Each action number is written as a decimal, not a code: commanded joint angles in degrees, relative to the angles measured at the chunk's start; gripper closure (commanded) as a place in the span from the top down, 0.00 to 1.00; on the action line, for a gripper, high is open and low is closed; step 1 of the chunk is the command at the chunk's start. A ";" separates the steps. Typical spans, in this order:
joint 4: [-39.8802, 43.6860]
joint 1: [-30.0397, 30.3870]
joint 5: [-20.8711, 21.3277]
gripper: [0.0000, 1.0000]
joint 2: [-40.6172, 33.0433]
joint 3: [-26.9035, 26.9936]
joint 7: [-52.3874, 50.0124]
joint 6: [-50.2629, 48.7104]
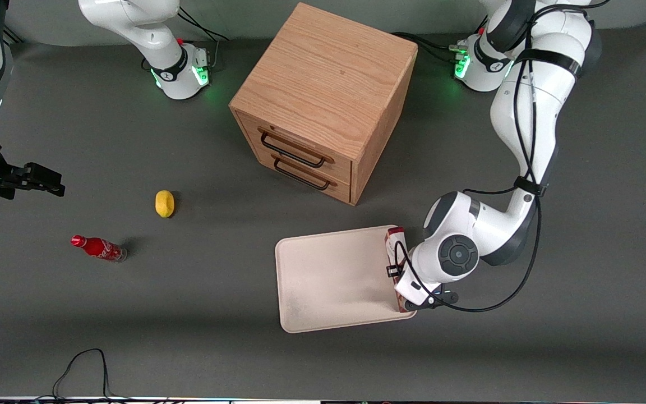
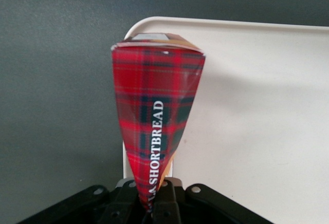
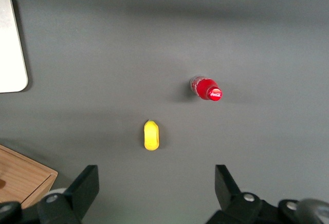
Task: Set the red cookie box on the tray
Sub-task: 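Lower the box onto the tray's rim area and open the left gripper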
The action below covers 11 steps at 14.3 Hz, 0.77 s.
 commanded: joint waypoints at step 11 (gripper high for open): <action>1.79 -0.21 0.38 0.99 0.66 0.28 0.05 0.52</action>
